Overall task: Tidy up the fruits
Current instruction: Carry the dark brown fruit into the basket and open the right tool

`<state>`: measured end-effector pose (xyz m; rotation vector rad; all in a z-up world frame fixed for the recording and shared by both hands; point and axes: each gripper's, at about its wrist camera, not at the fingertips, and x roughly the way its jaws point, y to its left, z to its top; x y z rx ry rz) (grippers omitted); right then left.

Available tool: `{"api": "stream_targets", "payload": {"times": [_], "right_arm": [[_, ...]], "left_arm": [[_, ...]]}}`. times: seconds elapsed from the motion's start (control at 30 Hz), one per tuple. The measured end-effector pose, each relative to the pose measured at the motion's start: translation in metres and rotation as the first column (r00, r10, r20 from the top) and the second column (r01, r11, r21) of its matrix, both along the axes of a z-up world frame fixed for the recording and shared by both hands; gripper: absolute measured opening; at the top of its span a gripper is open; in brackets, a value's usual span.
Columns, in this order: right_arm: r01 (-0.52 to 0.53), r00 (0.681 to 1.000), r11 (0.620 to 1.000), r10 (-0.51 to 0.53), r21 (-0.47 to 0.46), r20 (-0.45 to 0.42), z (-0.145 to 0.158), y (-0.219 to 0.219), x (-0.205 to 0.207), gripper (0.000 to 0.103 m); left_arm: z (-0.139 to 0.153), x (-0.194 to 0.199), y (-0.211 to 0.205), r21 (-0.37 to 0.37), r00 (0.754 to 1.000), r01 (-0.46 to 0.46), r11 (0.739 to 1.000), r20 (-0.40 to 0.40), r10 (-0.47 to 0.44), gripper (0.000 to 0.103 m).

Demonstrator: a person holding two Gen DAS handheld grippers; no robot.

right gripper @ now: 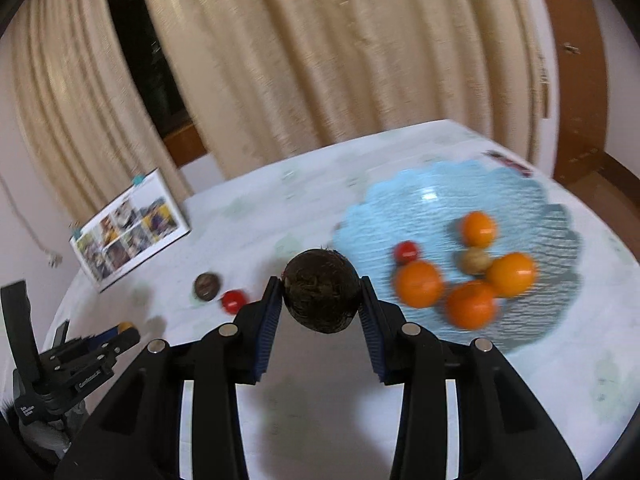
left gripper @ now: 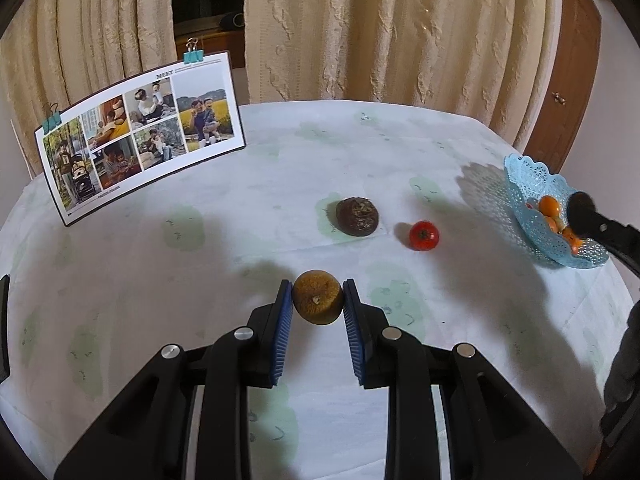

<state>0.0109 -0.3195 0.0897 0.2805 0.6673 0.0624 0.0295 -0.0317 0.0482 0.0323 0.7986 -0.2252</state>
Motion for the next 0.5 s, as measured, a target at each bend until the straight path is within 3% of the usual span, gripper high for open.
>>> {"api": "stream_targets", "payload": {"times": [0.27,0.5], "right_arm": [[0.152,0.988,0.988,-0.152,-0.002,0.013,0.001,-0.065,-0.026,0.04],[0.212,0.977,0.977,-0.211,-0.034,0.03,-0.002,-0.087,-0.037,0.04]], "left_arm": [[0.002,-0.002,-0.023,0.008,0.999,0.039,0.999,-0.005,-0.039,0.026],[0.006,-0.004,-0.042,0.017,0.998,0.062,0.998,0.0,-0.062,0.026]]}}
